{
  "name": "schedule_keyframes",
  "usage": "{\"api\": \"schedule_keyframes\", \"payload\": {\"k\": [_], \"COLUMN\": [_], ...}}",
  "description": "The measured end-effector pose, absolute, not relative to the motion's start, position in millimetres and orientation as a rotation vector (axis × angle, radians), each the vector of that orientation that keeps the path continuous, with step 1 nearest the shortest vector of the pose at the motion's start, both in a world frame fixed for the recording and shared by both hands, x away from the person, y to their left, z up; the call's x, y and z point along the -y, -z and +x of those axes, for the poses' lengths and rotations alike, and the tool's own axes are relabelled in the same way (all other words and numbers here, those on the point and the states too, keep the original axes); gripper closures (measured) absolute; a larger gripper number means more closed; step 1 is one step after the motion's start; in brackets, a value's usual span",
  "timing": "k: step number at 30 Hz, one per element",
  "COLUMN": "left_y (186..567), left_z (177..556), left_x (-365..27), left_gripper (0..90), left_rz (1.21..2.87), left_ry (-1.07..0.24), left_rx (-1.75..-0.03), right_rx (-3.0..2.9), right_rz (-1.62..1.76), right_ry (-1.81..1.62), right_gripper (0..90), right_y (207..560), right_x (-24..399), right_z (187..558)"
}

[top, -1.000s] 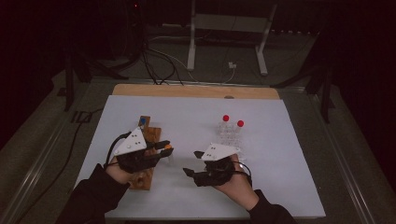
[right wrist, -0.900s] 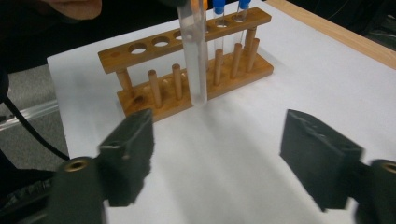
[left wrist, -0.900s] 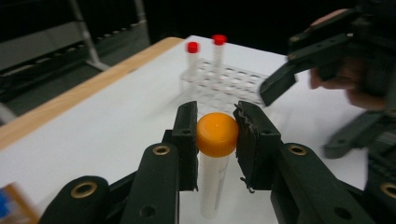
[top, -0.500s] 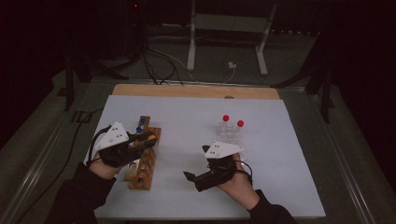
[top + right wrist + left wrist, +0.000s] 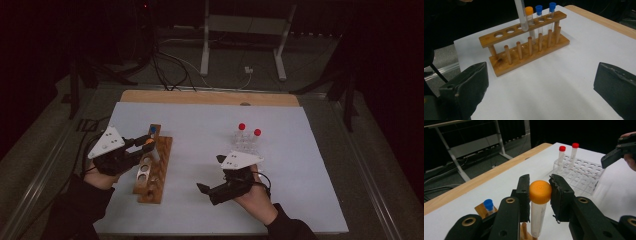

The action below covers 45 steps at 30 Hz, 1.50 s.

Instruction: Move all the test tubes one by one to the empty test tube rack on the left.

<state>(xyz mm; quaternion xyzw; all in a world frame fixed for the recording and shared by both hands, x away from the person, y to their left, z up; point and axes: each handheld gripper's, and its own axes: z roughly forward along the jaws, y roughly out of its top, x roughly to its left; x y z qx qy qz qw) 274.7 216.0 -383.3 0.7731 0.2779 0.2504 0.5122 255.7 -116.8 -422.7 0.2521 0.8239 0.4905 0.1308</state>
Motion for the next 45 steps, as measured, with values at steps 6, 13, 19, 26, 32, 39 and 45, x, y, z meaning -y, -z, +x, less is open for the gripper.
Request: {"api": "schedule_keyframes", "payload": {"k": [6,13,19,26,32,39,45], "left_y": [380.4,385.3,397.8,407.8,417.6,428.9,435.2], "left_z": [274.0,275.8,278.8,281.5,283.6,285.0,286.9], "left_x": [-225.4,-234.8,-237.3,-232.6,-230.5,-231.1,-231.2], "left_gripper": [71.6,71.7,71.6,71.7,71.6,71.6,71.6], "left_rz": [1.856,1.852,1.875,1.906,1.934,1.953,1.971], "left_ry": [-0.643,-0.653,-0.640,-0.619,-0.612,-0.589,-0.575], "left_rx": [-0.699,-0.739,-0.775,-0.782,-0.799,-0.830,-0.845], "right_rx": [-2.399,-2.400,-2.397,-2.398,-2.394,-2.388,-2.388], "right_rz": [0.727,0.723,0.722,0.722,0.726,0.726,0.726], "right_ry": [-1.422,-1.422,-1.425,-1.420,-1.424,-1.432,-1.433], "right_gripper": [0.0,0.0,0.0,0.0,0.0,0.0,0.0], "right_y": [423.0,422.3,421.5,421.9,420.7,419.5,418.7], "right_x": [116.6,116.2,117.0,117.7,119.1,120.2,121.0], "right_z": [255.6,254.7,254.3,254.4,253.8,253.4,253.4]}}
